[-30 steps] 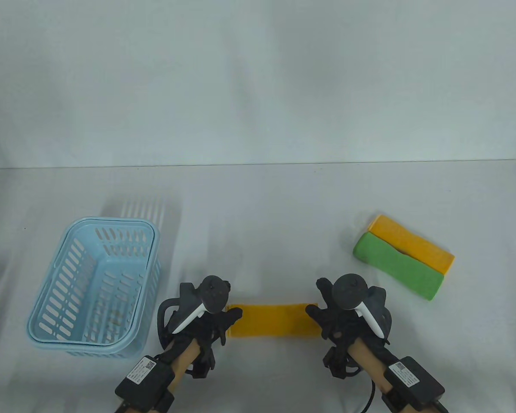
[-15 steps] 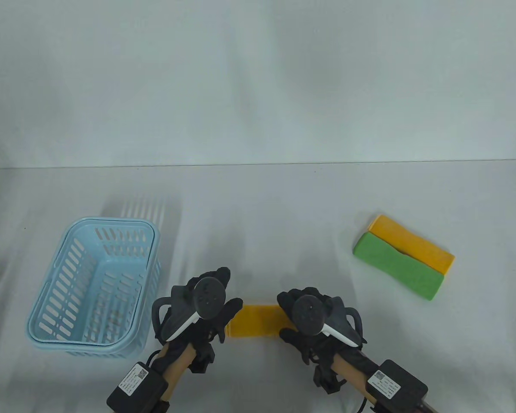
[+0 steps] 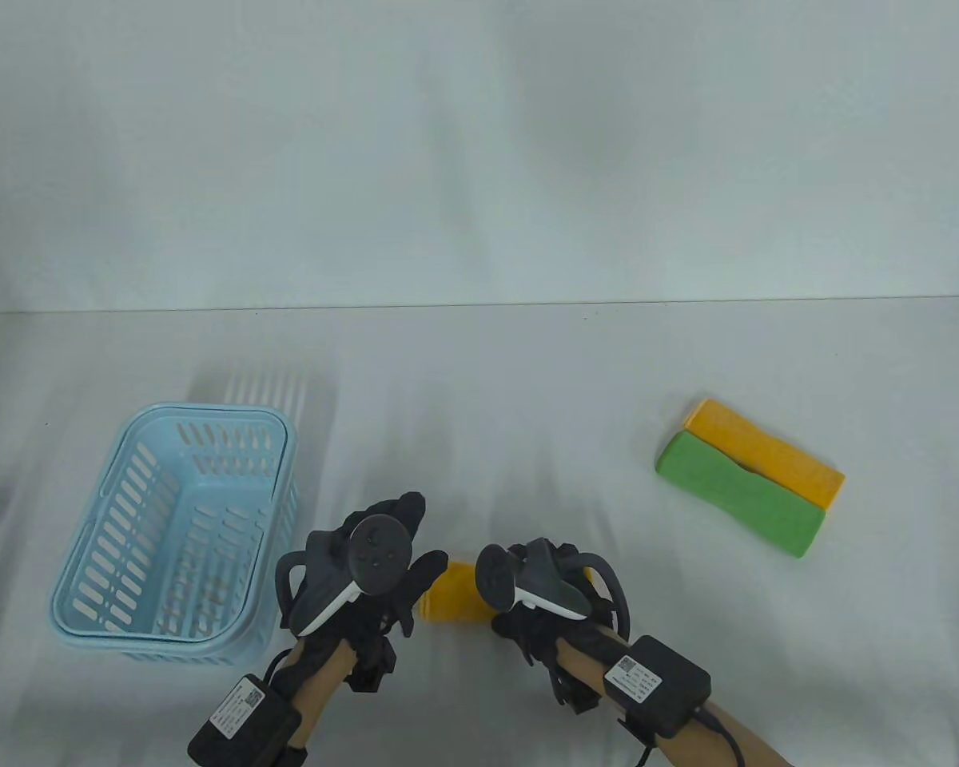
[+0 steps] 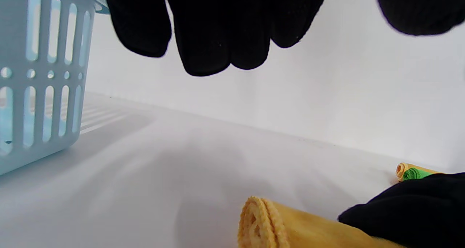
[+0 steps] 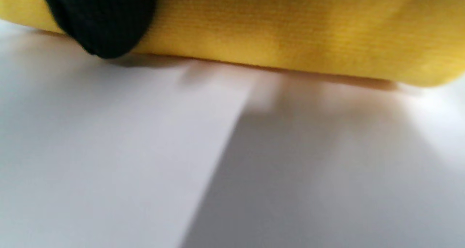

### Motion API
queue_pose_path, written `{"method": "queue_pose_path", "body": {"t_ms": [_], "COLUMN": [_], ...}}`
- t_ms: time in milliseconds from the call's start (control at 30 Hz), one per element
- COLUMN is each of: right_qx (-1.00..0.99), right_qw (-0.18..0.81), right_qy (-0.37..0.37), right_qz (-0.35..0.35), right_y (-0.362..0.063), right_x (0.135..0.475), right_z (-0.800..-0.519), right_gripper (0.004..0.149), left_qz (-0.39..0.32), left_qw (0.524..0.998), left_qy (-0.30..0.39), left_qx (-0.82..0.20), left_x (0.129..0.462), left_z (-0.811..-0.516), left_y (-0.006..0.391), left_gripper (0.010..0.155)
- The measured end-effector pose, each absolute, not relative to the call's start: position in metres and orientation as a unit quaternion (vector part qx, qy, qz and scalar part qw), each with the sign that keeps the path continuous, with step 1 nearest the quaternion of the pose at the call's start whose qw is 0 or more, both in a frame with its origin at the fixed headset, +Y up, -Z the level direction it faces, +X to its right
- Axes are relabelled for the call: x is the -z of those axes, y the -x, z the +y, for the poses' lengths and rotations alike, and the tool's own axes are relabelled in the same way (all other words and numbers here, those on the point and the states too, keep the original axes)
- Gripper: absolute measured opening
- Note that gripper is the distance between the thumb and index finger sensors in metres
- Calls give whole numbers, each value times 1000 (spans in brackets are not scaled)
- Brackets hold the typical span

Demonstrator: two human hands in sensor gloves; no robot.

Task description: Roll square towel into towel roll

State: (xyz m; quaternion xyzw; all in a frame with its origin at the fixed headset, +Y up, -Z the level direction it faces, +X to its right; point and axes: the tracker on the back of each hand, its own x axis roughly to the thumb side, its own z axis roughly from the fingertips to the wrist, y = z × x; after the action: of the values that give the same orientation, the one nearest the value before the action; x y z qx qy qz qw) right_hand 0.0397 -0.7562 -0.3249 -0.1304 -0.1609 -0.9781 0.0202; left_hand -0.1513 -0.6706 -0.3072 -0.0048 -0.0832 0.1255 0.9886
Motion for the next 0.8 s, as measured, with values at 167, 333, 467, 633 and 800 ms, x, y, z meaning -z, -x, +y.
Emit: {"method": "queue_pose_path", "body": {"t_ms": [167,333,467,633,800], "right_qx": [980,982,982,982,984], "right_qw": [8,-30,-25,-46,-90], "right_qy": [126,124,122,117,96], "right_qz": [-154,-140,-143,-141,-121], "right_y": [-34,-36,-35,-39,-56], "right_x": [337,342,343,342,339], "right_z": [-755,-758,-758,-751,-723], "right_gripper": [72,66,65,65,64], "left_qz": [-89,-87,-86,-80,-79], "left_qw": [988,988,988,989,988], "left_qy": [4,1,5,-2,-7], "left_qx": [-125,-125,-125,-128,-130], "left_x": [307,306,307,306,306], "left_z": [-670,-669,-670,-668,-667], "left_y": [150,151,151,154,155], "left_gripper": [80,80,80,80,81]}}
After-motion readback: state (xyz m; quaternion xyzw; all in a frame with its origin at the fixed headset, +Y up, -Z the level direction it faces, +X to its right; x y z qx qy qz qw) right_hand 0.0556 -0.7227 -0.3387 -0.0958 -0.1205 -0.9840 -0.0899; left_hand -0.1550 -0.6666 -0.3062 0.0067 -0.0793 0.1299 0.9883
